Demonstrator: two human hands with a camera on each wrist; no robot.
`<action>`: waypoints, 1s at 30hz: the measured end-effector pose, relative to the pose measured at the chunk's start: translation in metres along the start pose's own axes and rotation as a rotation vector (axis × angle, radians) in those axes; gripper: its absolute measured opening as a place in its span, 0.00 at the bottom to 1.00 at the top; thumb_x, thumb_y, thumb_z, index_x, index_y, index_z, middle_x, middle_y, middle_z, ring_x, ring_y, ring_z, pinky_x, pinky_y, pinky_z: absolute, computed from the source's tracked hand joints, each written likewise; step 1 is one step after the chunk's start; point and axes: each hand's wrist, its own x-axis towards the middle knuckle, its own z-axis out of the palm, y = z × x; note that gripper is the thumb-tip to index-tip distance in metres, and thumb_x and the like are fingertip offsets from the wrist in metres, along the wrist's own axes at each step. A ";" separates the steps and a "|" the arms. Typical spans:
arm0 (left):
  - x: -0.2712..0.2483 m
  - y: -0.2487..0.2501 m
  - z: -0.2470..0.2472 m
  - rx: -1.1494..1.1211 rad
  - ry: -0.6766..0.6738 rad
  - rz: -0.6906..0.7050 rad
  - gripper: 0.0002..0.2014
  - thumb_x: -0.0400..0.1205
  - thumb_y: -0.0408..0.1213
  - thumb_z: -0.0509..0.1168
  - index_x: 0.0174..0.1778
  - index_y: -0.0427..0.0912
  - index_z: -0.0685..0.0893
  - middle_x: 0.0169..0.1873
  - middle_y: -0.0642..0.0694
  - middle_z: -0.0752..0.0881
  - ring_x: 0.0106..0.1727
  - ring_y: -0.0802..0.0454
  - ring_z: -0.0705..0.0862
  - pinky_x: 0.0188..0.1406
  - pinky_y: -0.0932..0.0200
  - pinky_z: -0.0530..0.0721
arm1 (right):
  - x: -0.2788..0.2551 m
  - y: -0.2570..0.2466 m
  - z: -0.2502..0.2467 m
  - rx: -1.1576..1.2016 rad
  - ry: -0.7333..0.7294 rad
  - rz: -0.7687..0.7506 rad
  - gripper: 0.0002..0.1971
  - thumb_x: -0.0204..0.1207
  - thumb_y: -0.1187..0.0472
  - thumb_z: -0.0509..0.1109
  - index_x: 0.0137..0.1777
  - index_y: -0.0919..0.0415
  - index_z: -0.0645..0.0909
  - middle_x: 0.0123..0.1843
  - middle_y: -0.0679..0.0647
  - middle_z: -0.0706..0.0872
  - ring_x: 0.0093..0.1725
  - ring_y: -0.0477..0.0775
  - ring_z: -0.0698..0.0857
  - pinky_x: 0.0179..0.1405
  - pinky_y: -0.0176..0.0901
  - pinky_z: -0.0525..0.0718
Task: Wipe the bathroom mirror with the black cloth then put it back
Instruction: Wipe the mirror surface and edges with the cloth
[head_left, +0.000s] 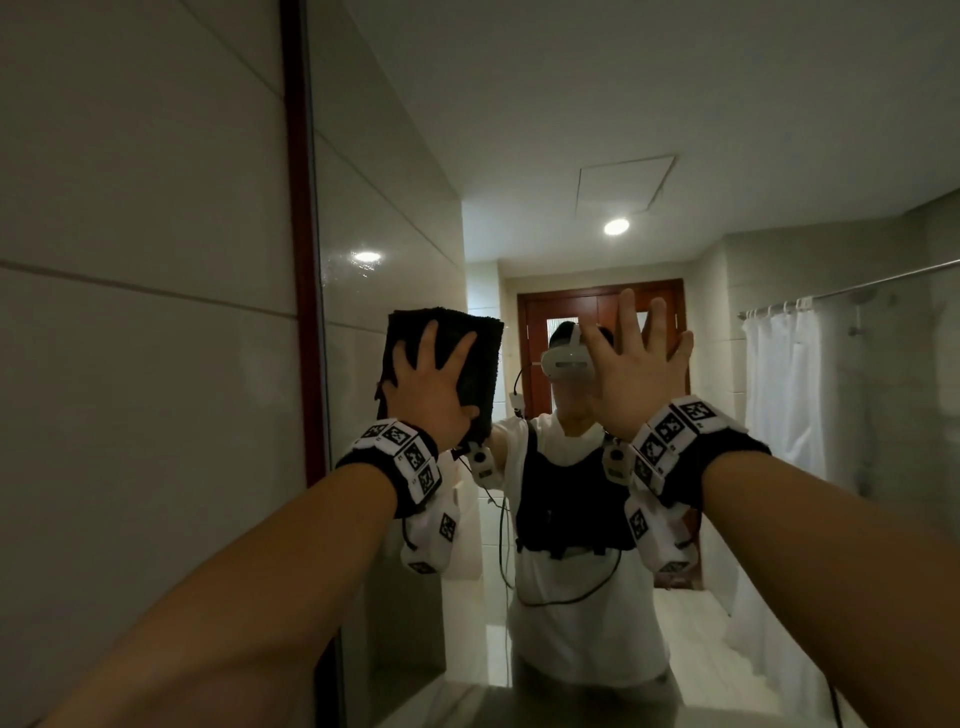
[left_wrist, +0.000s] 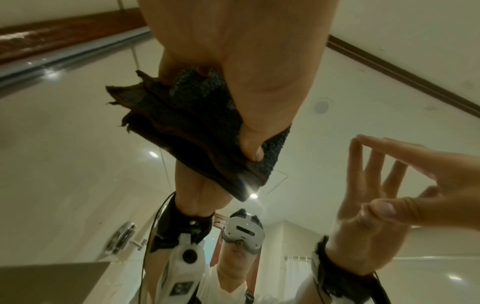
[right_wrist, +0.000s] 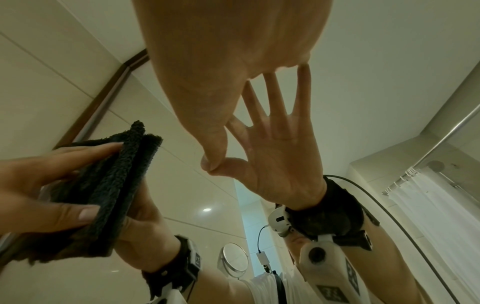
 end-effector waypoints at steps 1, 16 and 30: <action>0.001 -0.002 0.000 -0.005 0.001 -0.008 0.50 0.76 0.53 0.73 0.84 0.70 0.43 0.85 0.49 0.38 0.83 0.28 0.45 0.73 0.23 0.68 | -0.001 -0.001 0.000 -0.002 0.012 -0.002 0.55 0.70 0.32 0.72 0.85 0.37 0.36 0.86 0.57 0.26 0.84 0.73 0.30 0.78 0.80 0.43; 0.020 -0.073 -0.012 -0.145 -0.011 -0.159 0.50 0.76 0.53 0.73 0.82 0.74 0.41 0.85 0.56 0.36 0.84 0.32 0.43 0.74 0.22 0.66 | 0.038 -0.055 -0.013 0.017 0.181 -0.111 0.46 0.72 0.30 0.66 0.85 0.37 0.46 0.89 0.56 0.39 0.85 0.72 0.37 0.77 0.83 0.50; 0.056 -0.079 -0.041 -0.163 0.003 -0.127 0.50 0.76 0.54 0.74 0.83 0.73 0.43 0.86 0.55 0.37 0.85 0.33 0.40 0.76 0.21 0.59 | 0.049 -0.060 -0.003 -0.024 0.151 -0.088 0.47 0.74 0.28 0.61 0.85 0.35 0.37 0.87 0.55 0.29 0.84 0.71 0.29 0.76 0.84 0.45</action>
